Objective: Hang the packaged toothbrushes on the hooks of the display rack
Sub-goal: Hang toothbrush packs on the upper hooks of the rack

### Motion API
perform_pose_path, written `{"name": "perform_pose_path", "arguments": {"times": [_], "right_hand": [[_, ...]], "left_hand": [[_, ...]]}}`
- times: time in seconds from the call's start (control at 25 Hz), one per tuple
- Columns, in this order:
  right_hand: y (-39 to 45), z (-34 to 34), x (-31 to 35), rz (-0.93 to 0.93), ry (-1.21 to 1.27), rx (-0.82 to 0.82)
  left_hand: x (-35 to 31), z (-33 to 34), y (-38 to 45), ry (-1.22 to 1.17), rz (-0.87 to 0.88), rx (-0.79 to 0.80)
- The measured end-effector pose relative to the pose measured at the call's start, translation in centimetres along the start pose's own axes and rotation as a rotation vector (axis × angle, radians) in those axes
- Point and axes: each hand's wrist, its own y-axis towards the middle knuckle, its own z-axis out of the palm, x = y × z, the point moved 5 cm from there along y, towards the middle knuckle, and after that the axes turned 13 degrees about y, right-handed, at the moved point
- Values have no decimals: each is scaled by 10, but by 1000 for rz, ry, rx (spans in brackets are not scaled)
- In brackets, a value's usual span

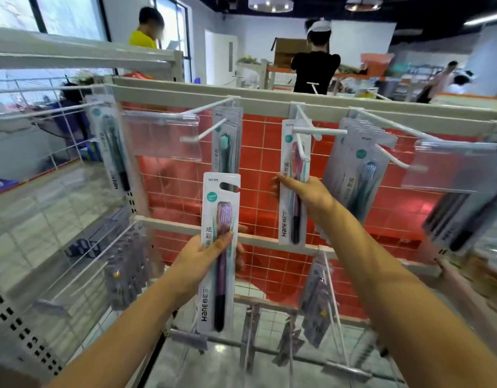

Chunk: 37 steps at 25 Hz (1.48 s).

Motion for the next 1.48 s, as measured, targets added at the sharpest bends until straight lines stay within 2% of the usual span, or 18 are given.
{"name": "perform_pose_path", "arguments": {"times": [0.32,0.44,0.6,0.68,0.84,1.12,1.2,1.48], "right_hand": [[35,-14,-10,65,-5,-92],[38,-10,-10,77,44,-123],[34,-10,-19,108,77,-105],[28,-16,-32,137,17,-81],[5,-31,-70,252,-91,-46],[-35,-54,-118,567,127,-89],[-41,-55,-122,580,113,-57],[-51,-49,-118,546,-3,-10]], "left_hand": [[-1,7,15,-83,34,80],[-12,13,25,-35,55,75],[-32,21,50,-57,106,55],[-40,24,67,-65,136,41],[-53,33,105,-26,123,-24],[-57,60,150,-77,147,53],[-51,65,154,-122,110,84],[-32,67,166,-85,26,42]]}}
